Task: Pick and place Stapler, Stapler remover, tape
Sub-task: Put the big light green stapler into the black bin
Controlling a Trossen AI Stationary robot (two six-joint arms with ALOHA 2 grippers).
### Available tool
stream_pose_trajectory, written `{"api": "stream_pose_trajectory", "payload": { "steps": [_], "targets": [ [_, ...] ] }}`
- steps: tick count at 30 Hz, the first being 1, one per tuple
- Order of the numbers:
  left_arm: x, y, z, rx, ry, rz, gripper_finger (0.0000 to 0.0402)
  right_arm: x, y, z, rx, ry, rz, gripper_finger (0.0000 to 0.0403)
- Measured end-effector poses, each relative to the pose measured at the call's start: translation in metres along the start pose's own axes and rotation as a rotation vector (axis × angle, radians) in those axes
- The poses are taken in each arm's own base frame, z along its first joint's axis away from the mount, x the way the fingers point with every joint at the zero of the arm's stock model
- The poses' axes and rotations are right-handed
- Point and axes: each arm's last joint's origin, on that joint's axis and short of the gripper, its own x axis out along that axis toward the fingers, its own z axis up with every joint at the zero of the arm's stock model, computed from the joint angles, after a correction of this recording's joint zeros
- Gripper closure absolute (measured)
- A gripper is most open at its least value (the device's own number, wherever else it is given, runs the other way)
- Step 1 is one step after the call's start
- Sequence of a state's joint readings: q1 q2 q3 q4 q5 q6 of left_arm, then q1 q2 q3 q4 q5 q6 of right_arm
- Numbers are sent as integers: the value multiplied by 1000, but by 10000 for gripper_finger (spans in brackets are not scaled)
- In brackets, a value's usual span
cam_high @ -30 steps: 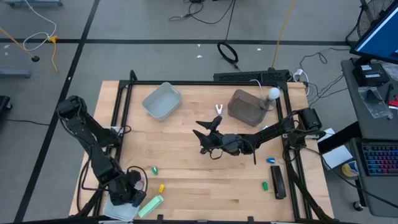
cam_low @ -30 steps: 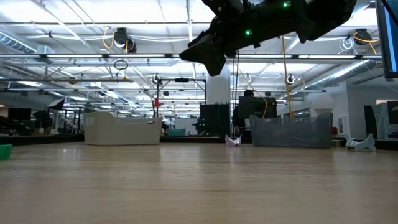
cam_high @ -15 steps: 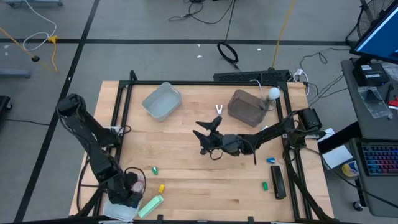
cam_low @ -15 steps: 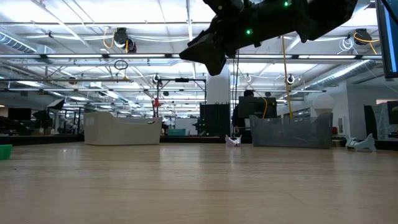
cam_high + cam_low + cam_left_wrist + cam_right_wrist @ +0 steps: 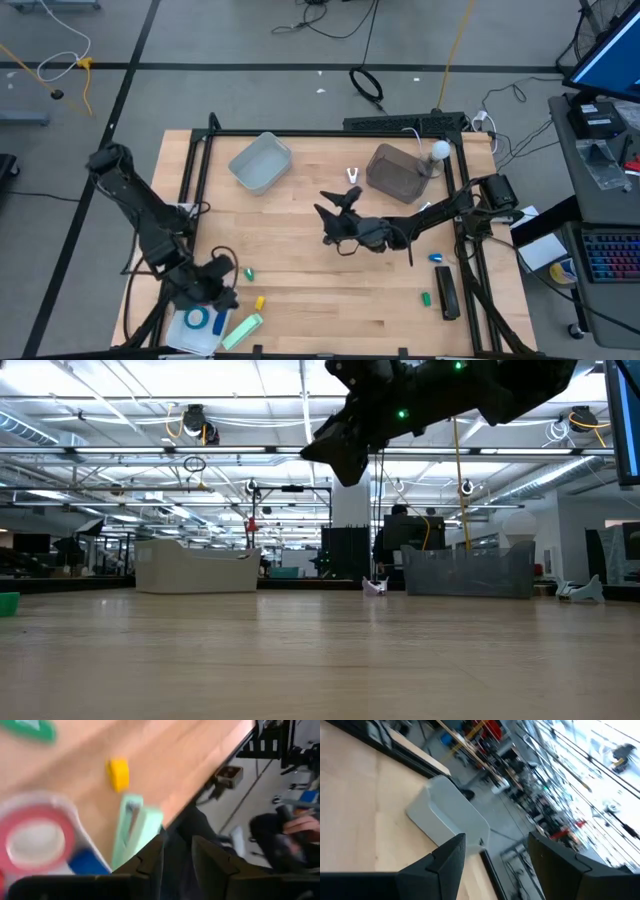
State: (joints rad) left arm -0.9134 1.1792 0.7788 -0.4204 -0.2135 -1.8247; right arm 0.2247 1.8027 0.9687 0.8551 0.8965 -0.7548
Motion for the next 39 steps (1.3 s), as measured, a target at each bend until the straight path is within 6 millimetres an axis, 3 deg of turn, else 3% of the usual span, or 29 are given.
{"api": "stream_pose_trajectory", "payload": {
  "steps": [5, 14, 20, 24, 31, 34, 39],
  "targets": [
    [9, 1, 24, 199, -61, 78, 309, -4, 5, -1, -41, 28, 12, 195],
    [28, 11, 71, 478, 24, 259, 309, -9, 9, -5, -60, 100, -15, 195],
    [44, 11, 82, 618, 80, 261, 309, -12, 12, -7, -103, 144, -26, 195],
    [53, 17, 83, 559, 110, 308, 309, -13, 14, -8, -105, 144, -16, 195],
    [64, 21, 80, 236, 195, 342, 309, -13, 14, -8, -92, 145, -17, 195],
    [65, 15, 78, 200, 208, 296, 309, -13, 14, -8, -92, 145, -17, 195],
    [56, -15, 77, 235, 168, 226, 309, -12, 14, -8, -92, 144, -16, 195]
  ]
}}
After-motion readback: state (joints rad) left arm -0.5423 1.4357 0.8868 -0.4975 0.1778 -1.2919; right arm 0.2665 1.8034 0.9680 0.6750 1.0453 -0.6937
